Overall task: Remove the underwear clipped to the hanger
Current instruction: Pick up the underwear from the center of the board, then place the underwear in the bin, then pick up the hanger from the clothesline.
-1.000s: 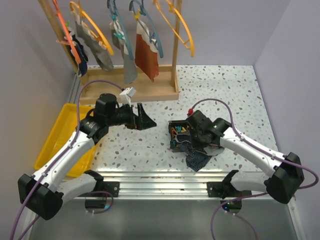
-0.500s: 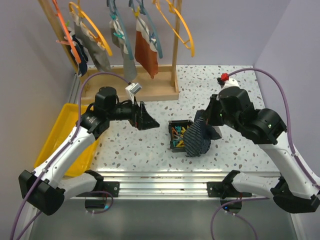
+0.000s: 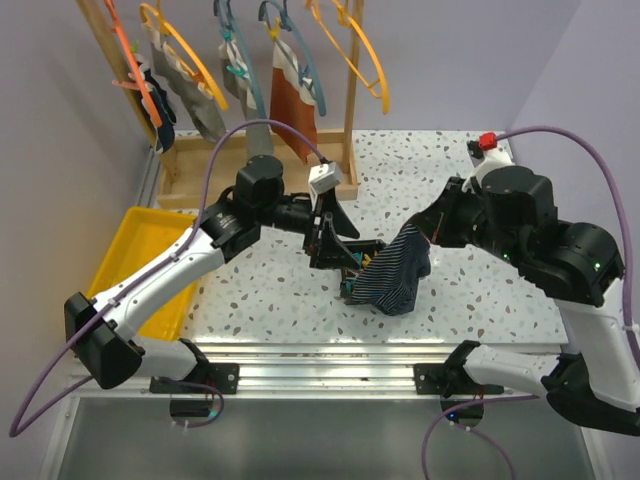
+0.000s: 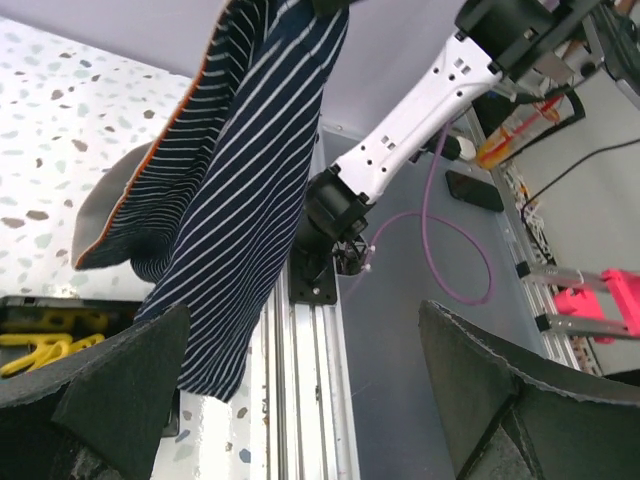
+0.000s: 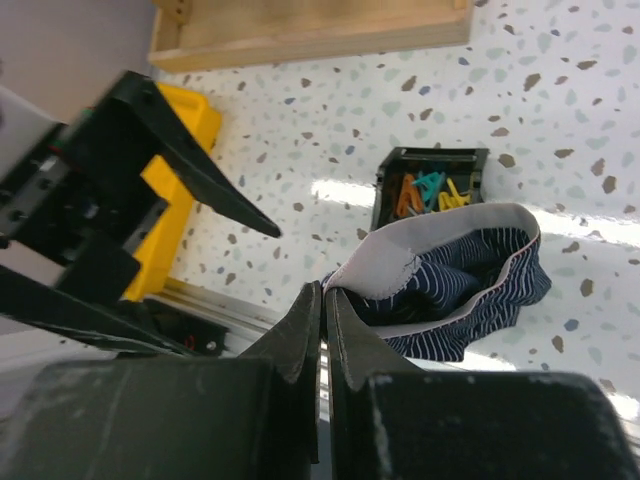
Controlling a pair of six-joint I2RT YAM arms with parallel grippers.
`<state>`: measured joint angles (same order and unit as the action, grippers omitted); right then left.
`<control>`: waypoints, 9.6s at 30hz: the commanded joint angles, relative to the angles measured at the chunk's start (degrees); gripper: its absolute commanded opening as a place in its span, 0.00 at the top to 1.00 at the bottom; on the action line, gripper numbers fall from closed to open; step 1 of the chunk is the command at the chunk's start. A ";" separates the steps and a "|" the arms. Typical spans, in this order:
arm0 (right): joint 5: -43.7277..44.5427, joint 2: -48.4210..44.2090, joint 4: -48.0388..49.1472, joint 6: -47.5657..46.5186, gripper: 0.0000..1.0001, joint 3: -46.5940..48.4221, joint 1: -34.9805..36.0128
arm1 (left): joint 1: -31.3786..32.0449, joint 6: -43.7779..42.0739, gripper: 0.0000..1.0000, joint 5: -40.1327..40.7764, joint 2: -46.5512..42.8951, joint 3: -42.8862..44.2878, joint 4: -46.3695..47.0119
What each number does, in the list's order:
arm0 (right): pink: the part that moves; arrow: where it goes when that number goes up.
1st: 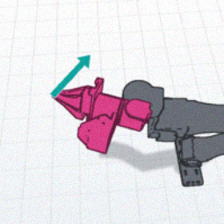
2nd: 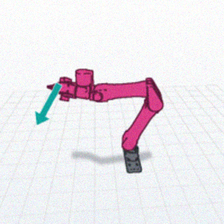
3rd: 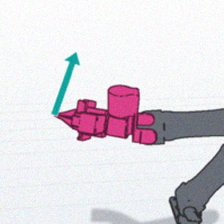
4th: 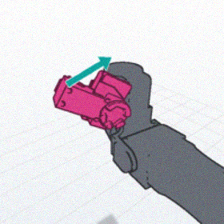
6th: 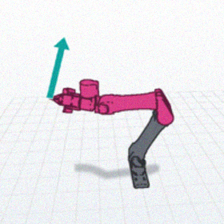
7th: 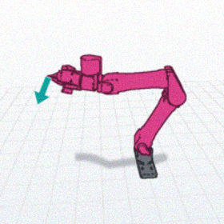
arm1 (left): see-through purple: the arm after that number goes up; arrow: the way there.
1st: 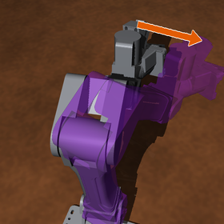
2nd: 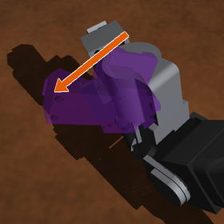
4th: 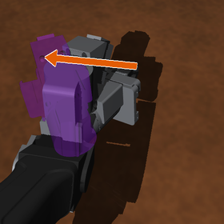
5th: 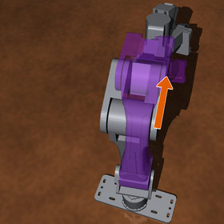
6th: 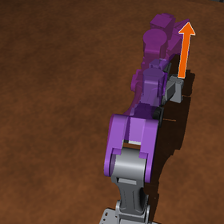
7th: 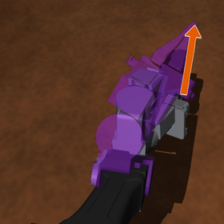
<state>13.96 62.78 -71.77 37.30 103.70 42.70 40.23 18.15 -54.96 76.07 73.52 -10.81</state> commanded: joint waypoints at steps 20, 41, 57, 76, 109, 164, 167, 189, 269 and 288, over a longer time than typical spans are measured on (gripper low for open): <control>-21.86 -1.61 15.86 8.76 1.00 4.41 0.02 | 14.00 -11.21 0.00 15.15 6.72 10.68 -3.43; -1.92 -5.92 4.63 7.00 0.02 7.22 0.02 | 11.29 -0.41 1.00 63.82 -6.19 6.82 -21.96; 3.98 -0.74 -4.62 3.05 0.02 1.86 0.02 | -26.65 5.49 1.00 69.90 -15.60 3.38 -36.47; -11.31 13.94 4.08 -3.64 0.02 -3.59 -0.07 | -48.40 1.89 1.00 80.18 -14.38 1.64 -31.82; -9.48 14.83 4.35 -5.56 0.02 0.97 0.02 | -55.52 8.65 0.00 45.66 -16.85 -6.73 -27.42; 6.70 57.87 39.78 -31.94 0.18 47.01 0.98 | -37.59 12.61 0.00 28.15 -30.37 2.86 -34.98; 5.65 59.47 39.42 -30.80 0.38 48.79 0.81 | -37.33 12.17 0.00 28.77 -30.20 3.12 -35.60; 4.85 50.16 47.51 -27.02 1.00 46.24 -2.18 | -35.92 11.82 0.00 30.17 -28.96 2.69 -35.51; -48.94 -3.81 9.45 -1.62 1.00 0.45 -2.09 | -14.92 -6.64 0.00 2.05 -30.28 -2.50 -33.31; -51.49 -2.58 22.11 4.54 1.00 -2.89 -2.09 | -11.40 2.68 0.87 -15.44 -30.02 -7.52 -22.95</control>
<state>-36.95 59.33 -54.30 40.12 101.10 40.71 28.60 16.45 -63.68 45.25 65.87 -40.71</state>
